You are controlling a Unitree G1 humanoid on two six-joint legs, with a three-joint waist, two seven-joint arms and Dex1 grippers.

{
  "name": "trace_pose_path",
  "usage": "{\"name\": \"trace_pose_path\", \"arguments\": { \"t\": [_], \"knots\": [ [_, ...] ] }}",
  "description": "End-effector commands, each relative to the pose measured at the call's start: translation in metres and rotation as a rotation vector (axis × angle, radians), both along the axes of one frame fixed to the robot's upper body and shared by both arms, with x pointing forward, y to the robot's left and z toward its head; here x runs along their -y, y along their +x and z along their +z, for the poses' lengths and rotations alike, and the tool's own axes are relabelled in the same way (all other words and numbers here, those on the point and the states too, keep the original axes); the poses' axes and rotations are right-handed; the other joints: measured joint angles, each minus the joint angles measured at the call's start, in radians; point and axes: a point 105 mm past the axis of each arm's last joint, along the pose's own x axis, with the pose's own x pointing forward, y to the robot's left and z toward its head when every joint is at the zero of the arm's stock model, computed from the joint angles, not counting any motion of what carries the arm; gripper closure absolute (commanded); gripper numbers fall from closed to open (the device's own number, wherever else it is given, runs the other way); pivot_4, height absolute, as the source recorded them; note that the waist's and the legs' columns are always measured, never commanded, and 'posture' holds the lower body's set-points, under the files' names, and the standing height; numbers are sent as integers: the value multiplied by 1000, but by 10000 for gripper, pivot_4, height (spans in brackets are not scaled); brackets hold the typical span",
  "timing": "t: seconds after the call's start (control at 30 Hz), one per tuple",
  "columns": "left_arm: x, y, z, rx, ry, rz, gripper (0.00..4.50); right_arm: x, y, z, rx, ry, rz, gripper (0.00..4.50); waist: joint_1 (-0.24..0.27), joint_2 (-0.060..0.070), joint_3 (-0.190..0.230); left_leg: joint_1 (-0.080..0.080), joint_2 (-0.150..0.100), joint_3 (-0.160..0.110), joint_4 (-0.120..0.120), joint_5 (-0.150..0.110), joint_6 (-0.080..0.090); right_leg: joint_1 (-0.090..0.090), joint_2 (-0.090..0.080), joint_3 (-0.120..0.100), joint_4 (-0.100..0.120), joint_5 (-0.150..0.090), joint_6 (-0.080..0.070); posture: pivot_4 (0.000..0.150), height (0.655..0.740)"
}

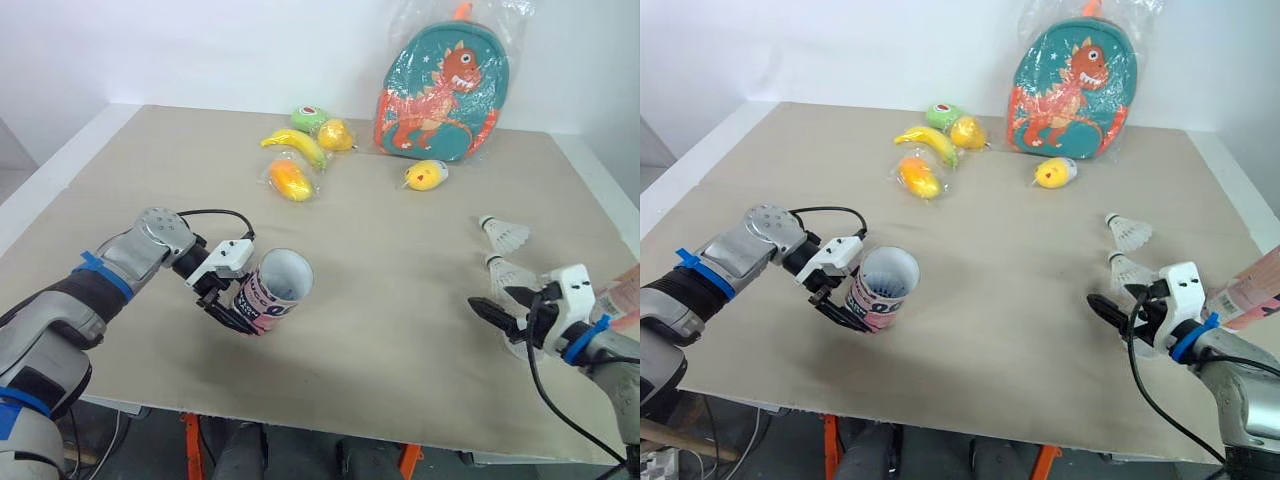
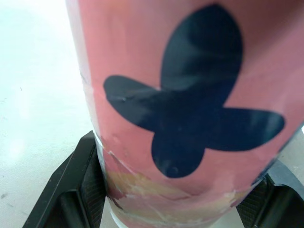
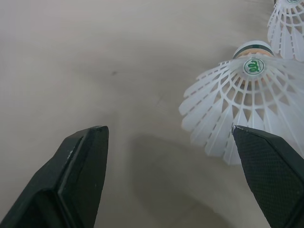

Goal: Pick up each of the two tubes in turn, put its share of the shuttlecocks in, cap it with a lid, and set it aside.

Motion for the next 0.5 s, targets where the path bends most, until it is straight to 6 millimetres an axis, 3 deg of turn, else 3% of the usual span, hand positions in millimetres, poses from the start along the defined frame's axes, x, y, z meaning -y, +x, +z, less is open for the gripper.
{"name": "trace_pose_path", "arguments": {
  "t": [0.03,0.3,0.5],
  "knots": [
    [5,2,12,33,-24,-14,15368,11,12,6,45,-49,-57,525,0,0,0,0,0,0,0,0,0,0,0,0,0,0,0,1500,7400],
    [5,1,12,33,-27,-11,15368,27,37,5,58,-87,-162,525,0,0,0,0,0,0,0,0,0,-1,0,0,0,0,0,1500,7400],
    [3,0,11,32,-28,-6,15368,25,37,8,86,-59,-140,25573,0,0,0,0,0,0,0,0,0,0,0,0,0,0,0,1500,7400]
  ]
}}
